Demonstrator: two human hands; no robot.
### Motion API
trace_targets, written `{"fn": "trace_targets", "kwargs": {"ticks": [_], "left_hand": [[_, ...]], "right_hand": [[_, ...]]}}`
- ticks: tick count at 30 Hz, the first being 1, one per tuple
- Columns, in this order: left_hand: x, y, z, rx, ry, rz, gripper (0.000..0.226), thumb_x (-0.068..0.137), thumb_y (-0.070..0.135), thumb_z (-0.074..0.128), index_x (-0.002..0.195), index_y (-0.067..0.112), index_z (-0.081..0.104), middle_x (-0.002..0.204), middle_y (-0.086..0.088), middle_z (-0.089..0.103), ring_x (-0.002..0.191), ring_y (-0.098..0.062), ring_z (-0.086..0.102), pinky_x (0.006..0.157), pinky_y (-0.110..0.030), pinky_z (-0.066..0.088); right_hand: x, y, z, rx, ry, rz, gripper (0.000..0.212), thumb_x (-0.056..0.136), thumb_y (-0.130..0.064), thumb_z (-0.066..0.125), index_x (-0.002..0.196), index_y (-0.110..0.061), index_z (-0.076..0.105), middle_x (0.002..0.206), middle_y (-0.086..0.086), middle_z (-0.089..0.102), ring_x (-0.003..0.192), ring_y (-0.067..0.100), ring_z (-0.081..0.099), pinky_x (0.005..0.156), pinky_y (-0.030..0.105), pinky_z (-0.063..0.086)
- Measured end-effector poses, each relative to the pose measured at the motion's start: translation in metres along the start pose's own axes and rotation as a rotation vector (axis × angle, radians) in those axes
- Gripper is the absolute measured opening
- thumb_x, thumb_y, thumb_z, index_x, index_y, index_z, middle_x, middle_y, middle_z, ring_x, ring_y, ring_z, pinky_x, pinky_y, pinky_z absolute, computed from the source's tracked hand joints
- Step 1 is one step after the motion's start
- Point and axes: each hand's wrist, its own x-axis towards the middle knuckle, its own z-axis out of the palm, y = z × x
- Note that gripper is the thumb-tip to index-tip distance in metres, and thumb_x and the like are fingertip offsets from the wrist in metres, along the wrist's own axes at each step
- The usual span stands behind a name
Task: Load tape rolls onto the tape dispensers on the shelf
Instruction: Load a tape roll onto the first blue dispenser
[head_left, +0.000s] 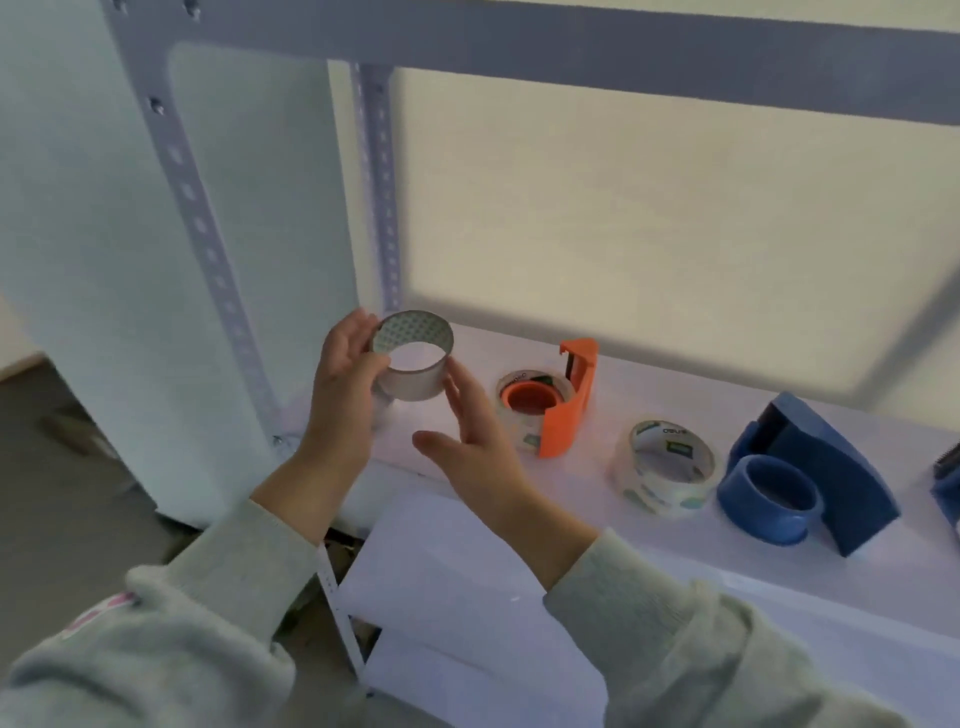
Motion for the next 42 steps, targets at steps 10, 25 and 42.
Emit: {"fn": "trace_targets", "kwargs": {"ticks": [10, 25, 42], "left_hand": [[0.022, -0.026, -0.052, 0.123, 0.049, -0.046, 0.054, 0.097, 0.013, 0.044, 0.148, 0.019, 0.028, 0.152, -0.002, 0.037, 0.134, -0.015, 0.04, 0.107, -0.028, 0.036], [0.033, -0.041, -0.067, 0.292, 0.033, -0.04, 0.056, 0.097, 0.027, 0.049, 0.148, 0.024, 0.028, 0.156, 0.002, 0.03, 0.141, -0.015, 0.03, 0.113, -0.033, 0.029], [-0.059, -0.048, 0.134, 0.42, -0.604, 0.381, 0.024, 0.086, 0.004, 0.057, 0.105, 0.018, 0.061, 0.103, 0.004, 0.063, 0.092, -0.001, 0.062, 0.076, -0.004, 0.045]], "right_hand": [[0.027, 0.019, 0.044, 0.063, -0.137, 0.146, 0.076, 0.081, 0.011, 0.055, 0.116, -0.053, 0.036, 0.119, -0.036, 0.04, 0.108, -0.025, 0.037, 0.114, 0.033, 0.03], [0.025, 0.032, 0.056, -0.038, -0.085, 0.223, 0.081, 0.082, 0.002, 0.056, 0.149, -0.031, 0.023, 0.145, -0.013, 0.031, 0.135, 0.002, 0.027, 0.113, 0.042, 0.035], [-0.073, 0.028, -0.151, -1.426, 0.198, 0.253, 0.042, 0.091, -0.046, 0.051, 0.123, -0.019, 0.054, 0.132, 0.0, 0.059, 0.134, 0.024, 0.042, 0.118, 0.052, 0.013]]}}
